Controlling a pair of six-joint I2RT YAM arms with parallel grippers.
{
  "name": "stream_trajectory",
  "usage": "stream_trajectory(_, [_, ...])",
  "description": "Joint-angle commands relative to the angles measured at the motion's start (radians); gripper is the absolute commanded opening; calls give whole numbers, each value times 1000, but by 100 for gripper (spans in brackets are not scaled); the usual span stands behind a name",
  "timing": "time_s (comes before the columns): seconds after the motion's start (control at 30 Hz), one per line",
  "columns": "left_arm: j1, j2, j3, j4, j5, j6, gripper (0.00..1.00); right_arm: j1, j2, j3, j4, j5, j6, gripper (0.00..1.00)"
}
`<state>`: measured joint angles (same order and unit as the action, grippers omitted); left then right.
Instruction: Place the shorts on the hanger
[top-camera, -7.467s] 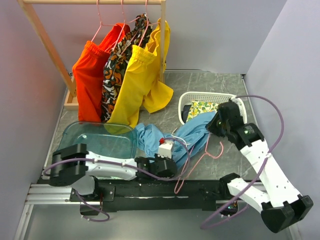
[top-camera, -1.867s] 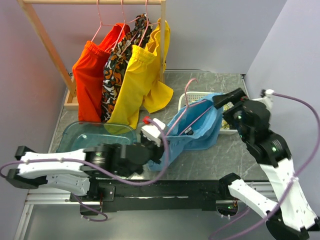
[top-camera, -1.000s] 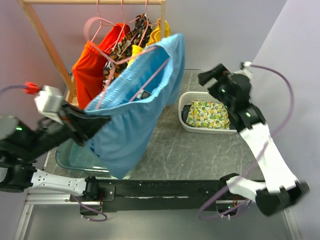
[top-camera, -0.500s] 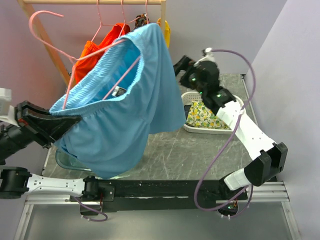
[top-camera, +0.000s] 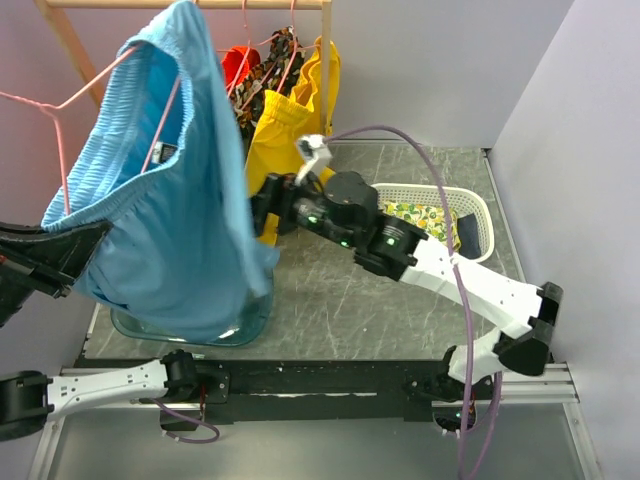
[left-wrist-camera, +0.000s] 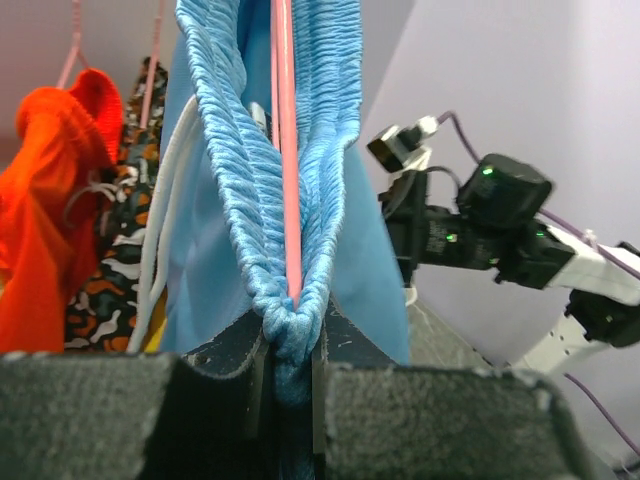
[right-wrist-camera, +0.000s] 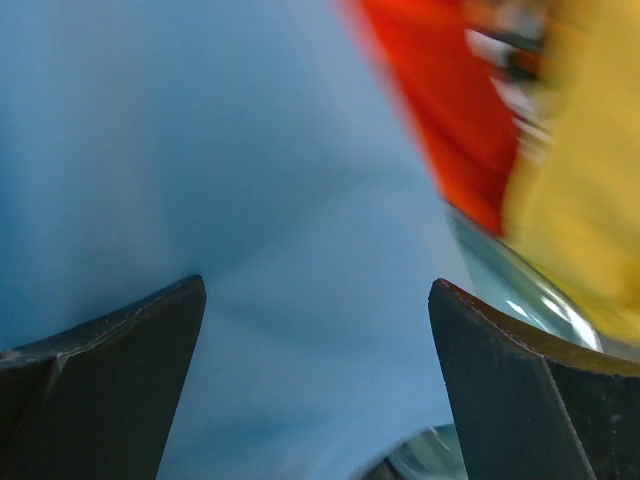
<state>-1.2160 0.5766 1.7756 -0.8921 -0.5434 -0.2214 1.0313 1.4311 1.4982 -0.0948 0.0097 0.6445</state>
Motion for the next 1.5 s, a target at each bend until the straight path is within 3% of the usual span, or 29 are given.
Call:
stream_trajectory(0.0, [81,-41,-37,160,-36,34,1,65,145,275,-20,16,-58,100])
stream_trajectory(0.13, [173,-87,-68,196,-59,45,1,116,435,606,-132,-7,-66,100])
stream_trajectory(0.17, [205,-96,-68,193,-66,47,1,131,493,773,-201,-13,-65,100])
stream_trajectory(0.27, [263,-116,-65,196,-93,54,1,141,692,1032,-279,-60,-39,100])
stream_trajectory(0.3, [275,-119,-67,200,-101,59,1,145,718,1051,-276,-77,-22,100])
stream_trajectory(0.47, [358,-136,-33,179,-105,94,1,158,626,805,-149,-37,-23,100])
stream_trajectory(0.93, [434,-129,131,127,-36,120,1,156,413,508,-174,168,-57,100])
stream_trajectory(1.03, [435,-121,110,137,-72,134,1,158,390,478,-187,187,-63,100])
stream_trajectory(1.27, [421,-75,-109,159,-256,148,1,156,275,330,-192,262,-71,100])
stream_trajectory(1.47, [343,14,-156,117,-418,87,1,156,161,182,-203,314,-91,100])
